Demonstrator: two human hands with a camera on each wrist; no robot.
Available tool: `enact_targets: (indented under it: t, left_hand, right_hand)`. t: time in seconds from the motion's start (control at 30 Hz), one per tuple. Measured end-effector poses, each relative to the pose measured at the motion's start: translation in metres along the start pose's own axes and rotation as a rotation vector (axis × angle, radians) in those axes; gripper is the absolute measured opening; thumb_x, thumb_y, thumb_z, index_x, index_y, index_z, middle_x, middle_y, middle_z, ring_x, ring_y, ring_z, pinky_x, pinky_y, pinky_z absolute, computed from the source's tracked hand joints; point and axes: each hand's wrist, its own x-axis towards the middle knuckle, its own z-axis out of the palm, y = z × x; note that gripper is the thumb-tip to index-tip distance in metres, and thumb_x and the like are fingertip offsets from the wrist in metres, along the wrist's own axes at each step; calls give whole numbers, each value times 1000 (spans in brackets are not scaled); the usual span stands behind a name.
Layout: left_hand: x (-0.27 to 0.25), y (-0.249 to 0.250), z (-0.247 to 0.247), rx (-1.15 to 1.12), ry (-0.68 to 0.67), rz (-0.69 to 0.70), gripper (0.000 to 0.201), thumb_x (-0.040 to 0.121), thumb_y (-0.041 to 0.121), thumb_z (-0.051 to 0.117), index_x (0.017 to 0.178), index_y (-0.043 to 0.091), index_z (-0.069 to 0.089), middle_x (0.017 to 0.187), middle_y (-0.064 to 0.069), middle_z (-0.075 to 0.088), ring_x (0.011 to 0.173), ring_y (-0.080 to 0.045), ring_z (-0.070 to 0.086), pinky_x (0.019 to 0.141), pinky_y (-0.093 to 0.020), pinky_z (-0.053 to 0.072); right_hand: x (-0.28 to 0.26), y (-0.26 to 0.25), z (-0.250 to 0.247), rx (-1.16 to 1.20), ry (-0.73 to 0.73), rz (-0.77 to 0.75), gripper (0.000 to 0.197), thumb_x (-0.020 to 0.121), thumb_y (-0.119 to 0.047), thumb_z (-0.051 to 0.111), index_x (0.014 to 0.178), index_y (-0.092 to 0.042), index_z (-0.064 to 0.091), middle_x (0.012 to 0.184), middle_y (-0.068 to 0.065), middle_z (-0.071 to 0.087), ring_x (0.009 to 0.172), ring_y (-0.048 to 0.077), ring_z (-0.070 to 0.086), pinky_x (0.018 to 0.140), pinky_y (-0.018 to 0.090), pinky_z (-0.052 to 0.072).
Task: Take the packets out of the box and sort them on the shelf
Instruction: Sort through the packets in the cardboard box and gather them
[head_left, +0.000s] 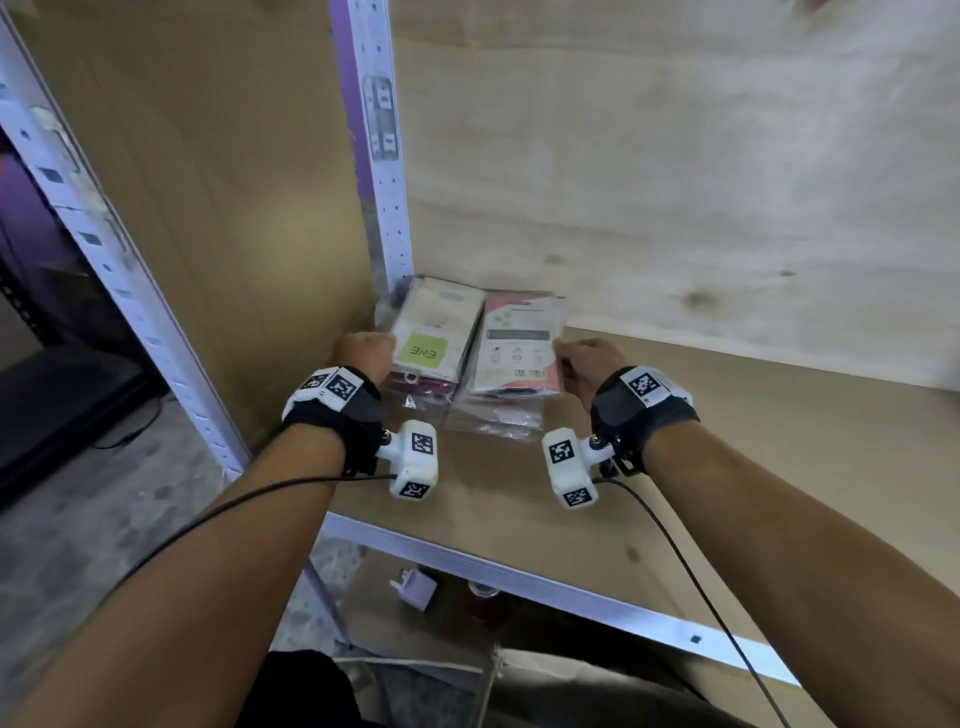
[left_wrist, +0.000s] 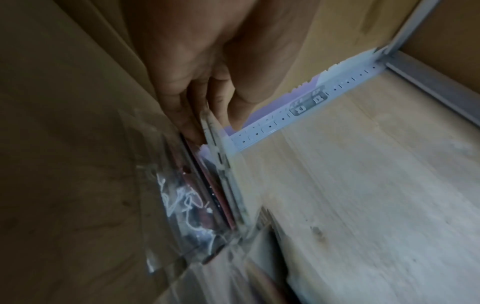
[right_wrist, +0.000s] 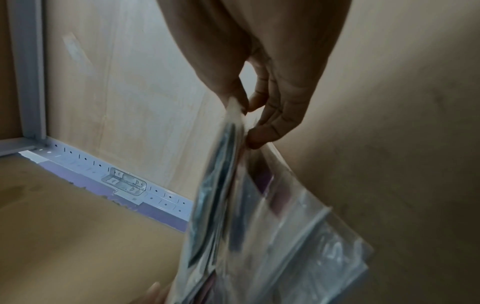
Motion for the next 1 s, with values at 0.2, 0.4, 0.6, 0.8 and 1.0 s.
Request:
enact_targets:
  t: [0.2, 0.4, 0.6, 0.8, 1.0]
  left_hand:
    - [-6, 15, 4, 217, -58, 8, 33, 92, 28, 64, 108, -1, 71, 121, -14, 69, 101, -28, 64, 78, -30, 43]
    - [-26, 22, -7, 360, -83, 65, 41, 91, 39, 64, 111, 3, 69, 111, -12, 65, 106, -31, 63, 88, -35, 46]
    - [-84, 34, -18, 284, -61, 301, 19, 91, 31, 65, 108, 25, 72, 113, 3, 69, 104, -19, 61, 96, -27, 43]
    - [-168, 34, -22, 137, -242, 443, 13, 91, 23, 69, 103, 20, 74, 104, 5, 68, 99, -14, 62, 89, -24, 43]
    - [-260, 14, -18, 78, -412, 449, 8, 93, 22, 68, 99, 19, 72, 88, -1, 73, 80, -12, 65, 78, -22, 50]
  right_hand:
    - [4, -5, 2, 83, -65, -35, 36, 97, -1, 54, 128, 17, 48, 124, 32, 60, 103, 37, 63, 92, 39, 53]
    - [-18, -11, -16, -79, -132, -77, 19, 97, 1, 52, 116, 1, 56, 85, 12, 62, 62, 14, 61, 65, 24, 55]
    - [-72, -20, -40, -252, -159, -170, 12, 93, 0, 57, 102, -7, 61, 83, 11, 60, 71, 22, 58, 72, 34, 54]
    - [-159, -14, -74, -271, -241, -218, 10, 94, 3, 54, 97, -5, 59, 74, 11, 59, 63, 23, 53, 55, 24, 46]
    - [-238, 20, -108, -404, -340, -205, 4, 97, -6, 56, 99, -4, 56, 79, 12, 62, 64, 21, 57, 58, 25, 48]
